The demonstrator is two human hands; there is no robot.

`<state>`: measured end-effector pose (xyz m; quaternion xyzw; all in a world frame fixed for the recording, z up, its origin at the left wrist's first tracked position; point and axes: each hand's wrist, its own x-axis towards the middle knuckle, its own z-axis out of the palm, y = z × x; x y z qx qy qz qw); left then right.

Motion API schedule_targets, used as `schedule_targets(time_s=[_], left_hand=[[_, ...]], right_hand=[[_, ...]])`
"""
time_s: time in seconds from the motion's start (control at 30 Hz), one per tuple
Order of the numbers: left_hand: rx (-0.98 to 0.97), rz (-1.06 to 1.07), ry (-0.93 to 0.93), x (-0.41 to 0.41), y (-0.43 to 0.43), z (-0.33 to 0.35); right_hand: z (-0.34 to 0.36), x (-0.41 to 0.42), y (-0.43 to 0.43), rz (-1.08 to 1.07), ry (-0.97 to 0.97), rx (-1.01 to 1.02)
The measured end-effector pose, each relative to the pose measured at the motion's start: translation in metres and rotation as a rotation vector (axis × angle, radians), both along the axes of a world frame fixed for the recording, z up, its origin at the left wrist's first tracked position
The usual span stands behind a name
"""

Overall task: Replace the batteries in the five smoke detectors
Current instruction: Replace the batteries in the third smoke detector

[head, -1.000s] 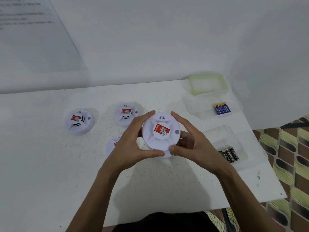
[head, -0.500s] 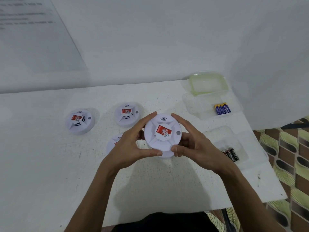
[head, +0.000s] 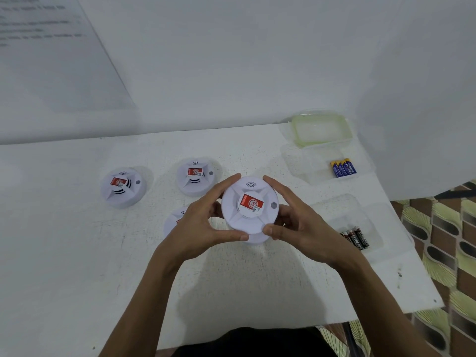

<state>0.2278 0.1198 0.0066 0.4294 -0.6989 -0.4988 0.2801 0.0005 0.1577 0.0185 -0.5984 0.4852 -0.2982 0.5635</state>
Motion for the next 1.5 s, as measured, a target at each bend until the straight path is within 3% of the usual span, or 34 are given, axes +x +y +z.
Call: schedule_targets(time_s=[1.5], left_hand=[[0.007,-0.008,-0.007,-0.0007,0.0029,-0.0001]], right_hand=[[-0.0004,-0.0010,0.0007,0.013,0.099,-0.044]])
